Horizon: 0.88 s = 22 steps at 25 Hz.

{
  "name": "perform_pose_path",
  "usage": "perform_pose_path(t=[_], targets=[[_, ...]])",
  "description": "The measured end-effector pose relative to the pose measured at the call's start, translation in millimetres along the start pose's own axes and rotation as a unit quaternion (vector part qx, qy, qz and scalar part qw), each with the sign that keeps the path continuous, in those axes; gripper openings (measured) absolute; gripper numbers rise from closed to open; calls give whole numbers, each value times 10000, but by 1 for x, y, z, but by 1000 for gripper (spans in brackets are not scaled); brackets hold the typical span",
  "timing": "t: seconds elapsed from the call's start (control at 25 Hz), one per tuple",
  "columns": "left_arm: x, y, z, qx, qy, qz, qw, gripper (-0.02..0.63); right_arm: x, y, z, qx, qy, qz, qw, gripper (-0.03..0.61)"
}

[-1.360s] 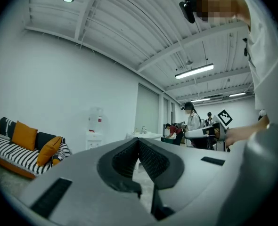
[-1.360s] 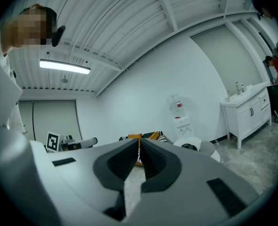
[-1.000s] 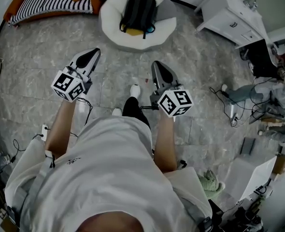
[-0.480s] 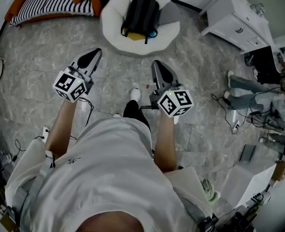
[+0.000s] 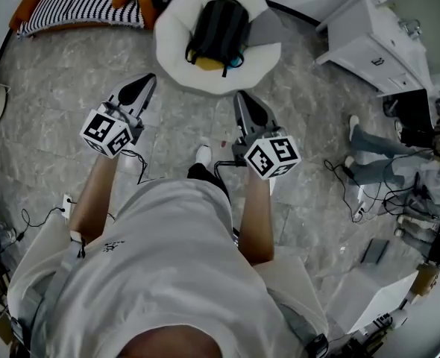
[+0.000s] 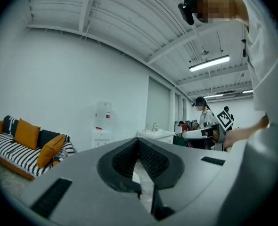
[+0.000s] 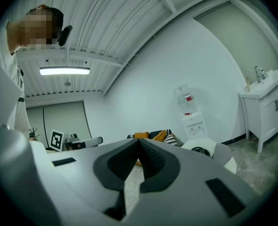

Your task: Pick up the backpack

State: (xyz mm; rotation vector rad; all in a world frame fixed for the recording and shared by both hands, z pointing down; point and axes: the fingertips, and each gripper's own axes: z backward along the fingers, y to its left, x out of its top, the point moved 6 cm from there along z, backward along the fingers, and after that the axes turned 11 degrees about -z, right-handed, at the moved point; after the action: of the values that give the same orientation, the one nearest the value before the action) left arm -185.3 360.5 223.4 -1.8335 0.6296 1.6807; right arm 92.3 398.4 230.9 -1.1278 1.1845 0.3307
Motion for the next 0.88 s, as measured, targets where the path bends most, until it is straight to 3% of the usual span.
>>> perform_pose_path(t=[0.4, 0.88], targets=[[-6, 15, -83, 147, 187, -108, 9997, 3, 32, -84, -29, -19, 94, -124, 9999, 8], [-13, 26, -130, 184, 246, -38, 9995, 2, 53, -124, -57, 235, 309, -45, 9992, 8]])
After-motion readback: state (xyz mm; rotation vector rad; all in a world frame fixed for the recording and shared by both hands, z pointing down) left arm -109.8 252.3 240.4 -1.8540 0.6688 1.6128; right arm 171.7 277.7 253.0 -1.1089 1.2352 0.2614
